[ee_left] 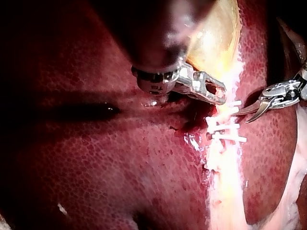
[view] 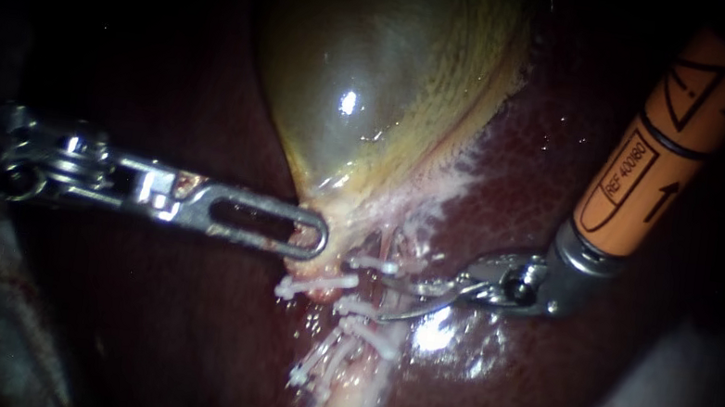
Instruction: Go to the cutting position right tube
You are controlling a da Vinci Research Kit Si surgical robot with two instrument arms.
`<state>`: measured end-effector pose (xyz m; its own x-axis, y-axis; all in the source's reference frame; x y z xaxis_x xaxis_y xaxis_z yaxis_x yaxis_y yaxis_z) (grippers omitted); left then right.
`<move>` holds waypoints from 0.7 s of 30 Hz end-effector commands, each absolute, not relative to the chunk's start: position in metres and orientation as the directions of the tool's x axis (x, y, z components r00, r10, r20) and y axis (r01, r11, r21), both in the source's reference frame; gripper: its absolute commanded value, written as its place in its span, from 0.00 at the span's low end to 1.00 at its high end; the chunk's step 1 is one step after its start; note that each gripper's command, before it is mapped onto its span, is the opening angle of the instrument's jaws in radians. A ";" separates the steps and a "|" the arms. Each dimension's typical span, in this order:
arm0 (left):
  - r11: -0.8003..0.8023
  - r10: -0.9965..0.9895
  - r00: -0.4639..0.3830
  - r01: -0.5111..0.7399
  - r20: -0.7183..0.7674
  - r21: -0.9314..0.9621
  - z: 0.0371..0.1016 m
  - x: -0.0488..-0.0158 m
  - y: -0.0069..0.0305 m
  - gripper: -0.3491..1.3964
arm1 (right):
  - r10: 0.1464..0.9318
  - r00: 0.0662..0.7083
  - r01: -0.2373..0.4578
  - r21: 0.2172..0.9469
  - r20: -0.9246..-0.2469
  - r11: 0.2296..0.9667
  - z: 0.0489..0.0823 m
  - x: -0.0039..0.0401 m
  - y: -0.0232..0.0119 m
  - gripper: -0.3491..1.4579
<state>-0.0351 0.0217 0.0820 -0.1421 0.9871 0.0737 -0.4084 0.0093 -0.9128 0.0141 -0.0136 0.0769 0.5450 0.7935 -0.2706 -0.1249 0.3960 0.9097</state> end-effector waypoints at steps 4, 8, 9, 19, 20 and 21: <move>0.009 0.987 -0.142 -0.409 0.074 -0.913 0.0820 -0.0352 0.0216 0.00 | 0.794 0.544 -0.125 0.910 -0.271 0.396 0.0771 0.0143 -0.0135 0.80; 0.009 0.987 -0.142 -0.409 0.074 -0.913 0.0819 -0.0352 0.0216 0.00 | 0.795 0.544 -0.126 0.910 -0.270 0.396 0.0773 0.0144 -0.0133 0.79; 0.009 0.987 -0.142 -0.409 0.074 -0.913 0.0819 -0.0352 0.0216 0.00 | 0.795 0.544 -0.126 0.910 -0.270 0.396 0.0774 0.0145 -0.0133 0.79; 0.010 0.987 -0.142 -0.409 0.074 -0.913 0.0816 -0.0354 0.0215 0.00 | 0.797 0.541 -0.130 0.909 -0.269 0.396 0.0777 0.0152 -0.0132 0.75; 0.010 0.987 -0.141 -0.409 0.074 -0.913 0.0816 -0.0354 0.0215 0.00 | 0.797 0.541 -0.130 0.909 -0.269 0.396 0.0778 0.0153 -0.0132 0.74; 0.010 0.987 -0.142 -0.409 0.074 -0.913 0.0816 -0.0354 0.0215 0.00 | 0.797 0.541 -0.130 0.909 -0.269 0.396 0.0778 0.0153 -0.0132 0.74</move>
